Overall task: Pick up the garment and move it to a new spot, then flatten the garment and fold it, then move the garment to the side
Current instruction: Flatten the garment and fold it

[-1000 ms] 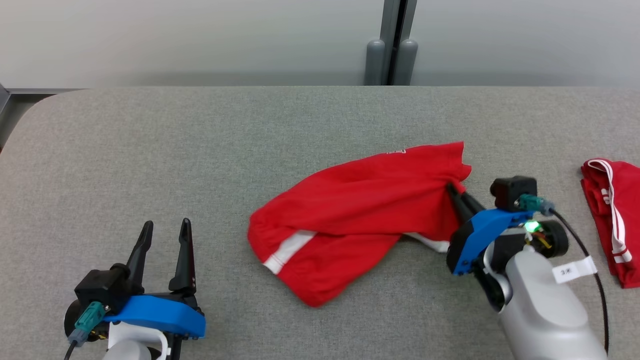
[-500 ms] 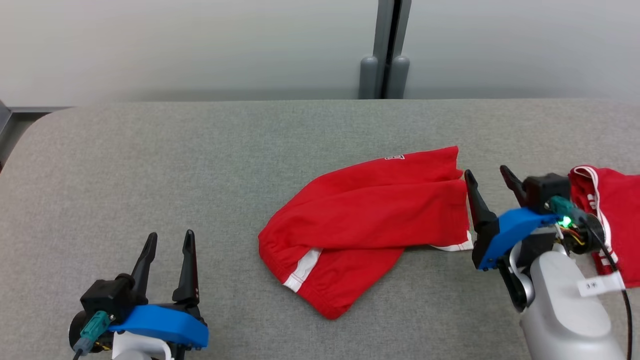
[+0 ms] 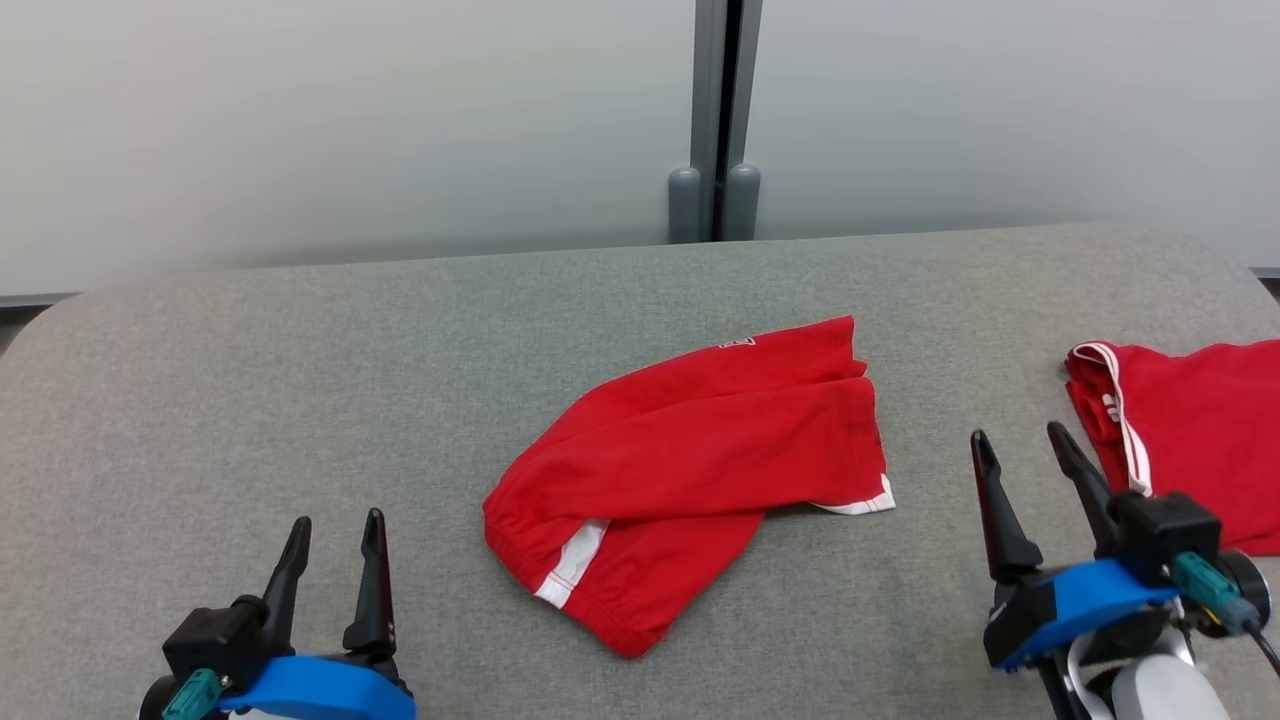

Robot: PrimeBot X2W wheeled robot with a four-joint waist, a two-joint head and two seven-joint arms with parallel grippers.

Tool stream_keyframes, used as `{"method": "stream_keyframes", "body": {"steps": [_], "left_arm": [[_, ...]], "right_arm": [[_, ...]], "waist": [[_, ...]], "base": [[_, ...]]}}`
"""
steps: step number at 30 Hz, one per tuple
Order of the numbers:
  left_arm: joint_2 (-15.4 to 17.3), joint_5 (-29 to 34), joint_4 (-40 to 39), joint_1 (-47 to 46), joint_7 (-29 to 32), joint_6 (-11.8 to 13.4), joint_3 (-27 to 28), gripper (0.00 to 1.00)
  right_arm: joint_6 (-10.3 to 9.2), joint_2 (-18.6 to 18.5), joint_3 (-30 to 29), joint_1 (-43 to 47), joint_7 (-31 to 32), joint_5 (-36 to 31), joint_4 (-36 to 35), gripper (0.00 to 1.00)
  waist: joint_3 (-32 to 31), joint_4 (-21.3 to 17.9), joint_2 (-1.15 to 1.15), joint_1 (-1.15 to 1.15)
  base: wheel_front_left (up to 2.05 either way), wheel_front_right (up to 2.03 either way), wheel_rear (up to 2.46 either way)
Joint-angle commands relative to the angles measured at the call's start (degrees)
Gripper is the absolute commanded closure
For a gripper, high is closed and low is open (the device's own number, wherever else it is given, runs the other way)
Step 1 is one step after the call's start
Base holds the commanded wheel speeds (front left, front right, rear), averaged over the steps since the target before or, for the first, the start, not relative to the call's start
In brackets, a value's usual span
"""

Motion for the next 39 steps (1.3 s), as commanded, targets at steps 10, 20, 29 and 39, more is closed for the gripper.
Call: {"method": "stream_keyframes", "body": {"steps": [10, 20, 29, 39], "left_arm": [[-0.51, 1.02, -0.59, 2.25, -0.24, -0.28, 1.52, 0.00], [-0.79, 1.86, -0.55, 1.94, -0.24, -0.53, 0.99, 0.00], [-2.38, 3.07, 0.00, 3.20, 4.49, -2.48, -5.68, 0.00], [-5.85, -2.39, 6.04, 0.04, 7.54, -4.83, -10.91, 0.00]], "right_arm": [[0.04, 0.82, -0.52, 7.96, 4.65, 1.10, -9.99, 0.00], [0.04, 0.88, -0.25, 8.08, 5.72, 2.43, -11.59, 0.00], [0.04, 0.87, 0.29, 7.33, 5.64, 3.11, -11.04, 0.00], [0.04, 0.85, 1.47, 6.55, 5.39, 4.95, -9.23, 0.00]], "waist": [[-0.56, -1.00, 0.00, 0.01], [0.01, -0.72, 0.00, 0.01], [0.95, -0.95, 0.00, 0.01], [2.61, -1.07, 0.00, 0.01]], "base": [[0.00, 0.00, 0.00], [0.00, 0.00, 0.00], [0.00, 0.00, 0.00], [0.00, 0.00, 0.00]]}}
